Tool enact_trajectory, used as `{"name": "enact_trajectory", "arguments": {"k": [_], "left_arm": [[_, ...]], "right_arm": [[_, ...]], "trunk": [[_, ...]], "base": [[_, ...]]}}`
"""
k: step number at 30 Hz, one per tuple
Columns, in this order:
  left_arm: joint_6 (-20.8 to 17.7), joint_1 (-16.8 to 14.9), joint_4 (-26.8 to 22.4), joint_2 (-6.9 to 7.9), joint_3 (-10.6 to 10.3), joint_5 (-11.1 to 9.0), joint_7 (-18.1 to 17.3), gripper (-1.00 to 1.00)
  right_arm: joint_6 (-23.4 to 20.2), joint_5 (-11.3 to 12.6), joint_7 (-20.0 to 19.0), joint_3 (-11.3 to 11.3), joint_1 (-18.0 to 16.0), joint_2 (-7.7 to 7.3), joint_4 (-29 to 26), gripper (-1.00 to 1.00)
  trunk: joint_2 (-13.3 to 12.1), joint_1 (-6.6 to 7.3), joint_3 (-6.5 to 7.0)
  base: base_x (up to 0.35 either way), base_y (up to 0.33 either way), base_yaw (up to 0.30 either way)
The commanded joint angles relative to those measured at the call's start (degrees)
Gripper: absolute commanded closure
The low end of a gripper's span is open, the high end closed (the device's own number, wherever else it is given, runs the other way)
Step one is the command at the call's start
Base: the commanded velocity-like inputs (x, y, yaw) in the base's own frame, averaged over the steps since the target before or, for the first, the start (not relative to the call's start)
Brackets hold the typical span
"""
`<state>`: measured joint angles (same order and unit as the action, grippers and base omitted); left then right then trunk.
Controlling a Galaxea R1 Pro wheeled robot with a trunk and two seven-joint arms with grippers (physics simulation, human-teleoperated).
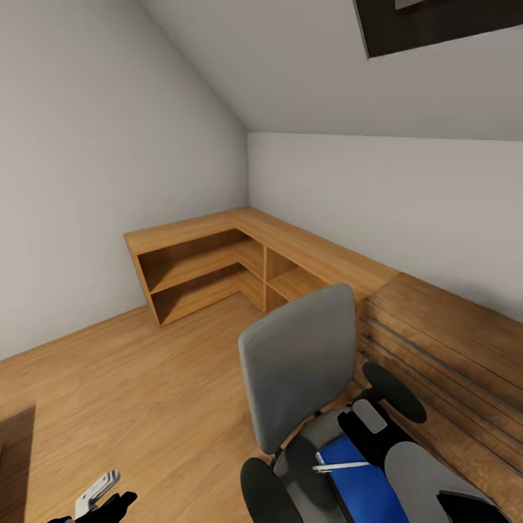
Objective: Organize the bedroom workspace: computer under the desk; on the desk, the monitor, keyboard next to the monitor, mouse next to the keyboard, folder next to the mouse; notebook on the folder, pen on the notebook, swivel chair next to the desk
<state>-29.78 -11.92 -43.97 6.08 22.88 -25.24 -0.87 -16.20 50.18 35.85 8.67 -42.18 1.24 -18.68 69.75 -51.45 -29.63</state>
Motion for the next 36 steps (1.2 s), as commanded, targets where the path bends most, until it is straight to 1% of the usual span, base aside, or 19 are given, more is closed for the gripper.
{"name": "enact_trajectory", "arguments": {"k": [1,4,11,17,24,31,36], "left_arm": [[-0.36,-0.03,-0.06,-0.02,0.18,-0.22,-0.09,-1.00],[-0.36,-0.03,-0.06,-0.02,0.21,-0.23,-0.09,-1.00],[-0.37,-0.03,-0.06,-0.01,0.23,-0.25,-0.02,-1.00],[-0.37,-0.03,-0.06,-0.01,0.23,-0.25,0.04,-1.00],[-0.37,-0.03,-0.06,-0.01,0.31,-0.25,0.05,-1.00],[-0.37,-0.03,-0.06,-0.01,0.27,-0.25,0.05,-1.00],[-0.42,-0.03,-0.06,-0.01,0.24,-0.22,0.07,-1.00]], "right_arm": [[-0.23,0.18,0.34,0.12,-0.01,0.01,-0.12,-1.00],[-0.23,0.18,0.35,0.12,-0.01,0.02,-0.08,-1.00],[-0.23,0.22,0.32,0.12,-0.01,0.00,0.05,-1.00],[-0.23,0.29,0.30,0.14,-0.01,-0.32,0.09,-1.00],[-0.23,0.35,0.27,0.19,-0.01,-0.43,0.16,-1.00],[-0.23,0.36,0.27,0.20,-0.01,-0.45,0.25,-1.00],[-0.22,0.42,0.35,0.21,-0.01,-0.45,0.29,-1.00]], "trunk": [[0.04,0.00,-0.06],[0.04,0.00,-0.06],[2.84,-1.54,-1.32],[5.25,-2.86,-2.39],[5.25,-2.86,-2.39],[8.06,-4.39,-3.65],[8.06,-4.39,-3.65]], "base": [[0.001,0.000,0.000],[0.000,0.000,0.000],[0.000,0.000,0.000],[0.000,0.000,0.000],[0.000,0.000,0.000],[0.000,0.000,0.000],[0.000,0.000,0.000]]}}
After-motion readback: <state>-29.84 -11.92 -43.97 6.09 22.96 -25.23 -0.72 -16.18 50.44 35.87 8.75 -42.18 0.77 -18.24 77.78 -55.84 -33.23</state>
